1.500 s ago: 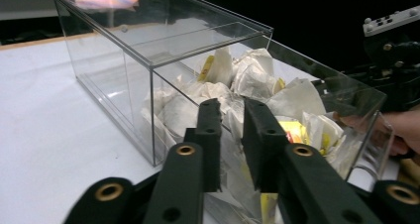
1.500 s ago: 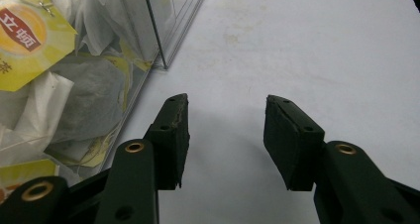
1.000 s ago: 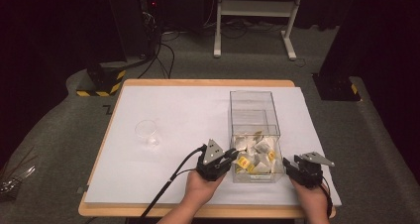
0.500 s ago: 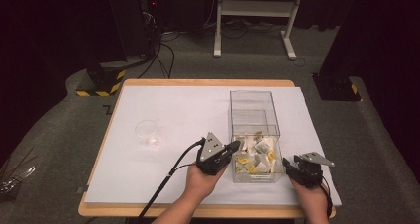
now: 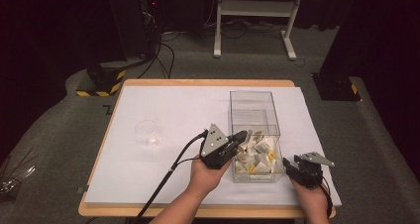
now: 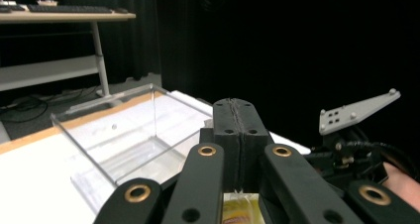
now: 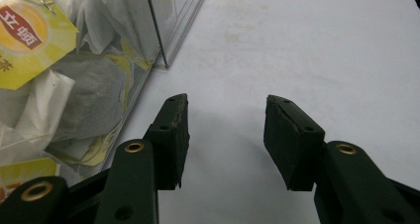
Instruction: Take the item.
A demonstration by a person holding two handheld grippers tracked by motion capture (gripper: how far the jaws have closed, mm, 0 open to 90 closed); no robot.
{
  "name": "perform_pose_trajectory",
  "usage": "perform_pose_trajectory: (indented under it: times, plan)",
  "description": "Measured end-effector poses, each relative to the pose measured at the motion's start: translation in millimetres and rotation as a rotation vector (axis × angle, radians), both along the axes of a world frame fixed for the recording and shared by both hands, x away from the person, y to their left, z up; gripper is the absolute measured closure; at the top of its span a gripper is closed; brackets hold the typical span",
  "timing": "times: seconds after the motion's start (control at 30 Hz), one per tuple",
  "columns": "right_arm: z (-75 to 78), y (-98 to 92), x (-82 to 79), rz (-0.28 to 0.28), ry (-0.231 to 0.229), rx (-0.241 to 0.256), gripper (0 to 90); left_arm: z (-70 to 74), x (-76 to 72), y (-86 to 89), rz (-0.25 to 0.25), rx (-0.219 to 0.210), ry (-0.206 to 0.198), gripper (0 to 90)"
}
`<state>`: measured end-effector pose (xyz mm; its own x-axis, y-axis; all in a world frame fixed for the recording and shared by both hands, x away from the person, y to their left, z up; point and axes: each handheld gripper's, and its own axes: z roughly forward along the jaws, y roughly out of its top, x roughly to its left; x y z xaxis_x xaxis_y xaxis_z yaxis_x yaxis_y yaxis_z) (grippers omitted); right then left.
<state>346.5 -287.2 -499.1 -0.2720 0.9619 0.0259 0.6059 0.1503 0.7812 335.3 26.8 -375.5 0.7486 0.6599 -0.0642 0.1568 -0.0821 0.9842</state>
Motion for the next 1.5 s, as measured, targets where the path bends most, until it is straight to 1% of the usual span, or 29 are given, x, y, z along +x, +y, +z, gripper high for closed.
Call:
perform_pose_trajectory:
  times: [0.1,0.17,0.2,0.3,0.33,0.37,0.5,0.7,0.77,0.83,0.93,1.03,1.17,1.33,1.37,1.4,1.5]
  plan:
    - [0.0,-0.1,0.0,0.001,-0.003,-0.002,52.7,6.2,0.1,-2.6,-0.005,-0.008,-0.012,89.4]
    - [0.0,-0.1,-0.1,0.001,-0.003,-0.002,52.7,12.0,0.2,-5.5,-0.007,-0.014,-0.028,89.4]
    - [0.0,-0.1,-0.1,0.001,-0.003,-0.002,52.7,12.0,0.2,-5.5,-0.007,-0.014,-0.028,89.4]
    - [0.0,0.1,-0.4,-0.001,-0.002,0.0,52.6,17.4,0.8,-7.9,-0.009,-0.022,-0.038,89.4]
    - [0.0,0.1,-0.4,-0.001,-0.002,0.0,52.6,20.9,1.9,-9.2,-0.008,-0.03,-0.044,89.4]
    - [0.0,0.0,-0.3,0.0,-0.003,-0.001,52.6,20.9,1.9,-9.2,-0.008,-0.03,-0.044,89.4]
    - [0.0,0.0,-0.4,0.001,-0.003,-0.002,52.6,30.5,2.7,-11.0,-0.007,-0.049,-0.059,89.4]
    - [-0.1,-0.1,-0.3,0.002,-0.005,-0.002,52.6,37.7,0.9,-11.9,-0.014,-0.06,-0.077,89.4]
    - [0.0,-0.1,-0.4,0.002,-0.005,-0.002,52.6,37.2,-0.2,-11.3,-0.01,-0.053,-0.083,89.4]
    - [0.0,0.0,-0.5,0.0,-0.005,-0.002,52.6,35.3,0.1,-10.7,-0.007,-0.048,-0.08,89.4]
    - [-0.1,-0.1,-0.3,0.005,-0.007,-0.004,52.6,26.1,4.3,-6.7,0.002,-0.039,-0.052,89.4]
    - [-0.1,0.0,-0.5,0.003,-0.006,-0.002,52.6,14.9,7.8,-1.4,0.012,-0.045,-0.022,89.4]
    - [-0.1,-0.1,-0.3,0.004,-0.005,-0.003,52.6,9.6,8.8,2.8,0.024,-0.035,-0.014,89.4]
    - [0.1,-0.5,-0.6,0.001,-0.007,0.002,52.6,5.8,9.7,8.6,0.038,-0.037,-0.008,89.4]
    - [0.1,-0.2,-0.8,0.0,-0.006,0.001,52.6,4.9,9.6,12.4,0.047,-0.034,-0.01,89.4]
    - [0.0,0.0,-0.8,0.002,-0.007,0.001,52.6,4.9,9.6,12.4,0.047,-0.034,-0.01,89.4]
    - [0.0,0.0,-0.7,0.002,-0.006,0.001,52.7,5.0,9.3,23.1,0.071,-0.038,-0.012,89.4]
